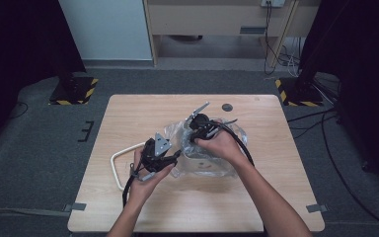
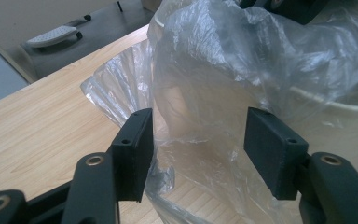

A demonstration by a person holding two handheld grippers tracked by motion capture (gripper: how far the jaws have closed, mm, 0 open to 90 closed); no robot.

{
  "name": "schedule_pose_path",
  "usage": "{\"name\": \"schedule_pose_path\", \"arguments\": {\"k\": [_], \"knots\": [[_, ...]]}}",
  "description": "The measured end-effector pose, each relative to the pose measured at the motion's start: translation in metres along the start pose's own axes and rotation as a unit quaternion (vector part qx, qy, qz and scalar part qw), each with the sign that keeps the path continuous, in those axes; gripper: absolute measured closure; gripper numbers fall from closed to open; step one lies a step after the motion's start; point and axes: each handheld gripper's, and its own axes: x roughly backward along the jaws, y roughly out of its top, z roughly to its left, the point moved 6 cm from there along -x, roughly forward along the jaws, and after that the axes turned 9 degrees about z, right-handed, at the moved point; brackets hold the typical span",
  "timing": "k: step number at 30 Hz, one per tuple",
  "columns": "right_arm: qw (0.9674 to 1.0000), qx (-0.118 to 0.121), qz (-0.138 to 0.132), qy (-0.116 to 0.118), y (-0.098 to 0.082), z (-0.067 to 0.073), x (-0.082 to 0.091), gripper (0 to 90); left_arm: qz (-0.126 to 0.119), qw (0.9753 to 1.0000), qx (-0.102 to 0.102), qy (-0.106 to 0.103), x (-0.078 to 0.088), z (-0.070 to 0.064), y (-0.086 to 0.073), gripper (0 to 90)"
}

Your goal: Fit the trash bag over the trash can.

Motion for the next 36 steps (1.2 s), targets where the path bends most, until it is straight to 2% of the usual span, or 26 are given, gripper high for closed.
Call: {"name": "schedule_pose_path", "arguments": {"k": [17,26,31,36], "knots": [[0.9988,-0.027,0.039,-0.009,-0.005,-0.009,-0.021,79.1,-0.002,1.0000,0.002,0.000,0.000,-0.001,0.000,42.2],[0.9976,-0.039,0.054,-0.017,-0.007,-0.013,-0.026,74.4,-0.003,1.0000,0.003,0.000,0.000,0.000,0.000,42.1],[0.9968,-0.046,0.062,-0.021,-0.008,-0.016,-0.027,69.1,-0.003,1.0000,0.001,0.000,0.000,0.000,0.001,42.1],[0.9960,-0.050,0.069,-0.026,-0.009,-0.017,-0.029,58.5,-0.003,1.0000,0.002,-0.002,0.000,-0.001,0.001,42.1]]}}
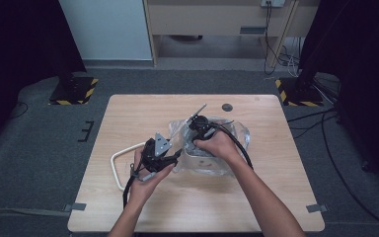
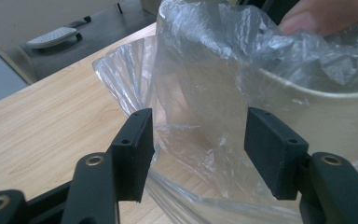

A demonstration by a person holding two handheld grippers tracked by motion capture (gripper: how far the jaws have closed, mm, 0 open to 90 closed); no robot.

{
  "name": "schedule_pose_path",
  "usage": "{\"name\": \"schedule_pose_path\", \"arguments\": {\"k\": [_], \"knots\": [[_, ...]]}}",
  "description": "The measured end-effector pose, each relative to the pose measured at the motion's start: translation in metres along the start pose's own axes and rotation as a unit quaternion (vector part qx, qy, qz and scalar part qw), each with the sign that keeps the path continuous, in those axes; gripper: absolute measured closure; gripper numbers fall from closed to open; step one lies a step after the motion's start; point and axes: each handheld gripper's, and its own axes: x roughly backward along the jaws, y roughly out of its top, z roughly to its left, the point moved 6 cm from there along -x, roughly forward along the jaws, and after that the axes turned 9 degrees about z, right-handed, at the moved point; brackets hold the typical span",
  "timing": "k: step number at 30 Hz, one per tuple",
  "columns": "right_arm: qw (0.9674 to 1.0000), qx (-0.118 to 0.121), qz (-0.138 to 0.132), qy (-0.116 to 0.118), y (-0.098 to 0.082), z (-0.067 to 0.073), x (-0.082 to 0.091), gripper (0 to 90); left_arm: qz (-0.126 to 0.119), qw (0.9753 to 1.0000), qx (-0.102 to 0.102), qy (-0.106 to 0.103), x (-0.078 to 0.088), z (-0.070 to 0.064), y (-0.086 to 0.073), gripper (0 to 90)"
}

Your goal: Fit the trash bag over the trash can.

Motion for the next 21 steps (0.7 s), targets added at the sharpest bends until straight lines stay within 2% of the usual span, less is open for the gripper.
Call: {"name": "schedule_pose_path", "arguments": {"k": [11,21], "knots": [[0.9997,0.012,0.016,-0.016,-0.001,0.001,-0.008,36.9,0.001,1.0000,0.000,-0.001,-0.001,0.000,0.000,42.1],[0.9994,0.011,0.022,-0.025,-0.003,-0.001,-0.012,27.7,0.001,1.0000,0.000,0.000,0.000,0.000,0.000,42.1]]}}
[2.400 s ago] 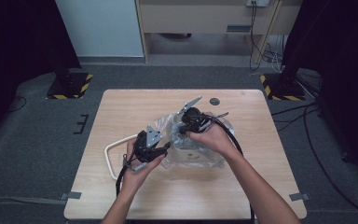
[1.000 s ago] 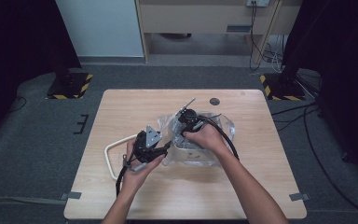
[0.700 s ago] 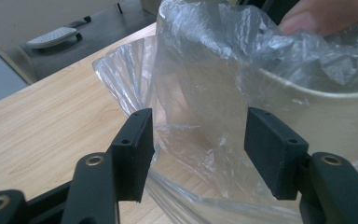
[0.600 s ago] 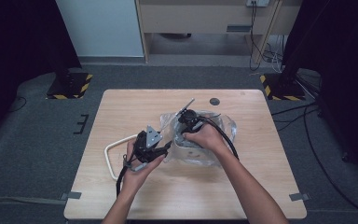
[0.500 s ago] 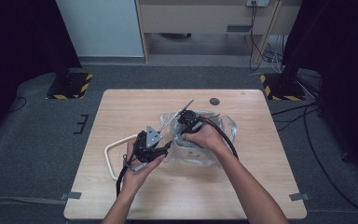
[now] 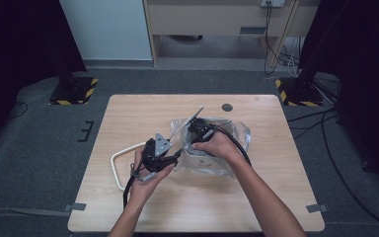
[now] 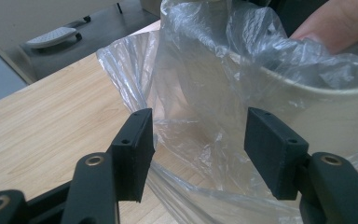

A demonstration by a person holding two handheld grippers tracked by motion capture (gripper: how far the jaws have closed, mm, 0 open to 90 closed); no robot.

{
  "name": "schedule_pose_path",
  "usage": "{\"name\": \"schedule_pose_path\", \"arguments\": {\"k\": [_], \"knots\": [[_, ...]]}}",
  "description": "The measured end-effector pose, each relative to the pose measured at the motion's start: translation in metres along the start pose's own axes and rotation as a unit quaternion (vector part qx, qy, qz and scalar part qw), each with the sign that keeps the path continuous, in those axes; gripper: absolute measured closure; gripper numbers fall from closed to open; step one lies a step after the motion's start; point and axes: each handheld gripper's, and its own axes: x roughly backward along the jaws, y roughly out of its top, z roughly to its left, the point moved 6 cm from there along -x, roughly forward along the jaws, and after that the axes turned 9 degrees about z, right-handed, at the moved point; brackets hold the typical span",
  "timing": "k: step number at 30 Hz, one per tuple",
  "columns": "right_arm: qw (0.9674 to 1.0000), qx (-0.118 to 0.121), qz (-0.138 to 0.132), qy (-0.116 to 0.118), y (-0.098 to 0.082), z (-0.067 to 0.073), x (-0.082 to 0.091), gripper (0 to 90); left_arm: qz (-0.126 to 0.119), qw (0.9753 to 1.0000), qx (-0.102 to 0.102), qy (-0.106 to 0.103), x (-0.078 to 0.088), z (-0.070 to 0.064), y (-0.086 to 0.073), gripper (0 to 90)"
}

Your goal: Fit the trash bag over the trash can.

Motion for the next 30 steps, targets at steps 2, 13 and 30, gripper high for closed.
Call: {"name": "schedule_pose_path", "arguments": {"k": [2,13,30], "knots": [[1.0000,0.003,0.000,-0.002,0.000,-0.001,-0.001,26.2,0.000,1.0000,0.000,0.000,0.000,0.000,0.000,42.1],[0.9997,-0.002,0.010,-0.021,0.000,-0.004,-0.004,21.3,0.001,1.0000,0.000,-0.001,-0.001,-0.001,0.000,41.9],[0.9994,0.000,-0.034,-0.003,-0.003,-0.003,0.032,47.0,0.000,1.0000,0.000,-0.001,0.000,-0.002,0.000,41.9]]}}
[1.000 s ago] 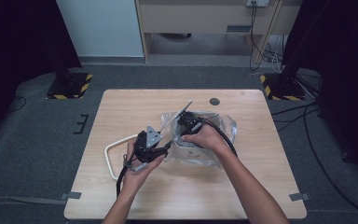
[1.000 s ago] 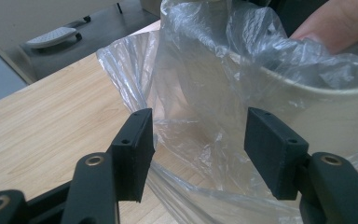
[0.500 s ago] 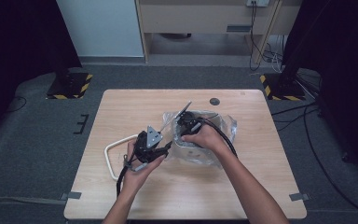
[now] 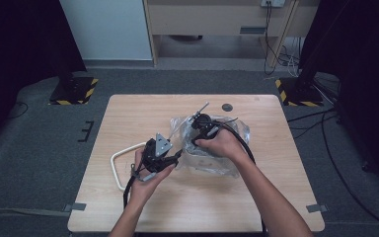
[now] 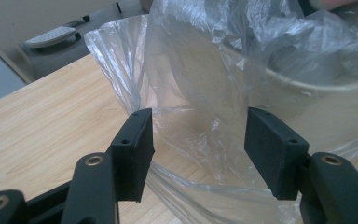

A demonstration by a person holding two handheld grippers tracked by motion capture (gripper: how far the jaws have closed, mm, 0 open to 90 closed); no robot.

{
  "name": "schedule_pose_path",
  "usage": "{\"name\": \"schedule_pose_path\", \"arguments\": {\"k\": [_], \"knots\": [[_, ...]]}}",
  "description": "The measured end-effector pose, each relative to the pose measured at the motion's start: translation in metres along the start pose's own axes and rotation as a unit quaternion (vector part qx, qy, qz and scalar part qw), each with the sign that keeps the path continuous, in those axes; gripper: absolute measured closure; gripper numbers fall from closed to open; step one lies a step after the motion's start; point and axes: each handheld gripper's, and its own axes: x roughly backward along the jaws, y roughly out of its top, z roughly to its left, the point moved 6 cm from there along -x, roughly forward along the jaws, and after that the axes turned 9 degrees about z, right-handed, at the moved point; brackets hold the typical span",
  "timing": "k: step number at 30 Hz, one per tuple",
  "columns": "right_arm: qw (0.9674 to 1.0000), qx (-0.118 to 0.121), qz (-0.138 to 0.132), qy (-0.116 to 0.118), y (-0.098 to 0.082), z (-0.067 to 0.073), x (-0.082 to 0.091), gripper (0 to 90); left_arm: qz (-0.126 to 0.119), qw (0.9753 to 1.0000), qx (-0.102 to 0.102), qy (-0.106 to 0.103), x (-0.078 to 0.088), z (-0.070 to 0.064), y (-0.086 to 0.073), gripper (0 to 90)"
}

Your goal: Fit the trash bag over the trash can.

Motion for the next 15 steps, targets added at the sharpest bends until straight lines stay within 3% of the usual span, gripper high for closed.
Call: {"name": "schedule_pose_path", "arguments": {"k": [12,15], "knots": [[0.9994,0.012,-0.029,0.012,-0.005,-0.001,0.019,53.3,0.001,1.0000,-0.004,0.000,0.000,-0.001,0.001,42.0],[0.9994,0.013,-0.031,0.013,-0.006,-0.001,0.021,59.1,0.000,1.0000,-0.003,-0.001,0.000,-0.002,0.001,42.7]]}}
